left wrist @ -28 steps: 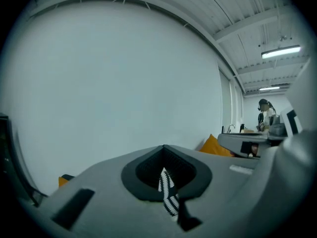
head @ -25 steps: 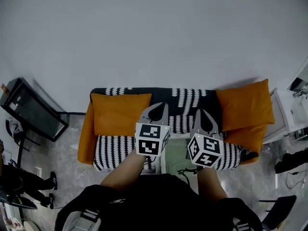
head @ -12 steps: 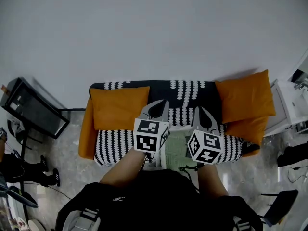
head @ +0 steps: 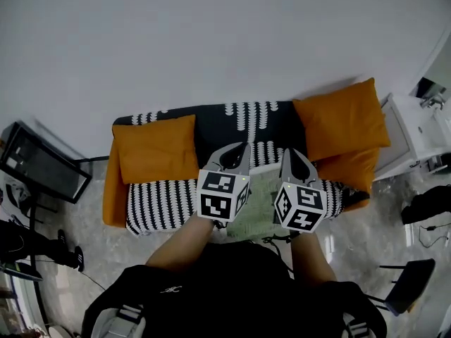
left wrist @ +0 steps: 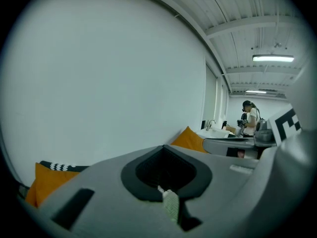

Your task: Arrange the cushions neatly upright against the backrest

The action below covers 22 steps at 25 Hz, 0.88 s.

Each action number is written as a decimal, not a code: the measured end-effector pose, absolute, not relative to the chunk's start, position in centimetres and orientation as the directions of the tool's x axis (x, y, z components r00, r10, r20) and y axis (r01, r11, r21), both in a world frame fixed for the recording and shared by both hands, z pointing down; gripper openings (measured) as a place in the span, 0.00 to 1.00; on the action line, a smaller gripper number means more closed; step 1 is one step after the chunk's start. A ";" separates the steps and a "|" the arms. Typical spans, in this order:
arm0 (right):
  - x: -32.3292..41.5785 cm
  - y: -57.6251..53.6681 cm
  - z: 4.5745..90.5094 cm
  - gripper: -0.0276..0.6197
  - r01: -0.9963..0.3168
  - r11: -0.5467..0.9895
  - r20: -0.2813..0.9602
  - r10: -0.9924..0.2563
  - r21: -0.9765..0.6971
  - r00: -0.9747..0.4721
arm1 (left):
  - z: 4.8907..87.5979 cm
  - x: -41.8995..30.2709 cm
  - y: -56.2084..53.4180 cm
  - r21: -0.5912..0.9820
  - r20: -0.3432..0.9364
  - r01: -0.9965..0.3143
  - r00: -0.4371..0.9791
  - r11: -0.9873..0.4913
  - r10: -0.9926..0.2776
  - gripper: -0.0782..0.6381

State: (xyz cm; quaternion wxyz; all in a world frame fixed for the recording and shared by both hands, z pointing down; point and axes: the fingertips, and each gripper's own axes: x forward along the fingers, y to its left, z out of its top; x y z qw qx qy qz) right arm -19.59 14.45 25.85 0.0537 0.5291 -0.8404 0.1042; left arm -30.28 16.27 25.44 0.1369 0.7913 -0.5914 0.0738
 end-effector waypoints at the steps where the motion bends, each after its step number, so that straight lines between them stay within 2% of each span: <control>1: -18.1 14.4 26.0 0.05 -0.906 0.406 0.205 -0.883 -0.116 -0.422 | 25.8 -28.7 16.2 0.136 0.283 -0.952 0.304 -0.276 -0.910 0.12; 14: -1.0 15.5 27.6 0.05 -0.990 0.085 0.254 -0.961 -0.112 -0.111 | 27.6 -10.5 13.9 0.176 0.316 -0.792 0.608 -0.585 -0.728 0.12; 22: 2.5 17.4 27.2 0.05 -0.994 -0.063 0.249 -0.968 -0.085 0.040 | 27.9 -5.4 14.5 0.188 0.307 -0.662 0.741 -0.725 -0.597 0.12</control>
